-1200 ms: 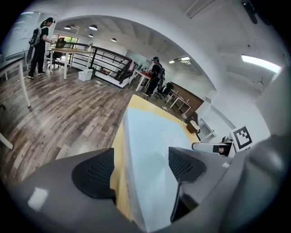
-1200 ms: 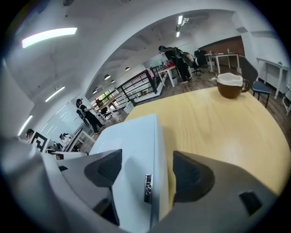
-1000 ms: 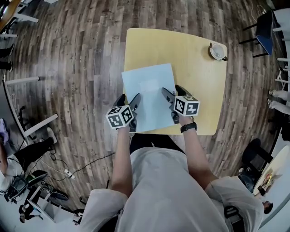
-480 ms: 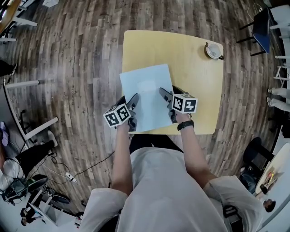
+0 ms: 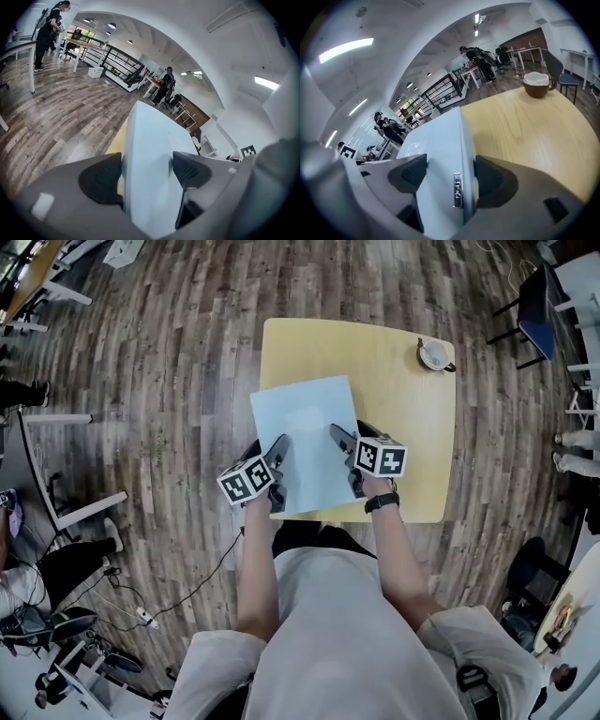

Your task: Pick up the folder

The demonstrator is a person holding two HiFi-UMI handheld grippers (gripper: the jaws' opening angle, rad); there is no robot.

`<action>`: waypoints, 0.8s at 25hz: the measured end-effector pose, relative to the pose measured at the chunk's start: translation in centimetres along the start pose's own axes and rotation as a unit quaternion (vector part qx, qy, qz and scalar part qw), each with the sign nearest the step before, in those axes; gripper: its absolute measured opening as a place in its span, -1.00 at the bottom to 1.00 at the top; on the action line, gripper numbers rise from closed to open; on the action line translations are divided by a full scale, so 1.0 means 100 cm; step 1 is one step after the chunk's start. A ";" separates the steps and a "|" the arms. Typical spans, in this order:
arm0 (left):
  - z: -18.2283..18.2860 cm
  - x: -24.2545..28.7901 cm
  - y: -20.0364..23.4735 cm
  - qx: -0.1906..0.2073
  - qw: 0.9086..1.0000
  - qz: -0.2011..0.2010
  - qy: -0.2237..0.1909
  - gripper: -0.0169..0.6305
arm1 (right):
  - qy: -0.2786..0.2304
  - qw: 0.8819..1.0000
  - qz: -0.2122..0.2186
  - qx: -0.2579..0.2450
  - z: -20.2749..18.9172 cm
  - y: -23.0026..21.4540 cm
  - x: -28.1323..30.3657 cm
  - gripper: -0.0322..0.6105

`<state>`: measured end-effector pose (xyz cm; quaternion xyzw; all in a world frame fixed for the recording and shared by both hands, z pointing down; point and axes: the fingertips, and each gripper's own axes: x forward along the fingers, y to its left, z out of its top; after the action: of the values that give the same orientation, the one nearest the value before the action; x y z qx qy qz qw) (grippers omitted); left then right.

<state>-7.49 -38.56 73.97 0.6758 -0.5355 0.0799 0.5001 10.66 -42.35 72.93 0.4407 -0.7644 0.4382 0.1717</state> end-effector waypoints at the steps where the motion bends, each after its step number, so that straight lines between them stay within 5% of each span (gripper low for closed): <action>1: 0.005 -0.003 -0.003 0.005 1.000 -0.001 -0.006 0.12 | -0.007 1.000 0.002 -0.005 0.006 0.004 -0.003 0.07; 20: 0.082 -0.096 -0.077 0.082 0.986 -0.046 -0.135 0.12 | -0.136 0.985 0.029 -0.102 0.090 0.095 -0.090 0.07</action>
<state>-8.82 -39.20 59.27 0.7429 -0.5585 0.0085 0.3690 8.95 -42.88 57.21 0.4544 -0.8337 0.2983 0.0975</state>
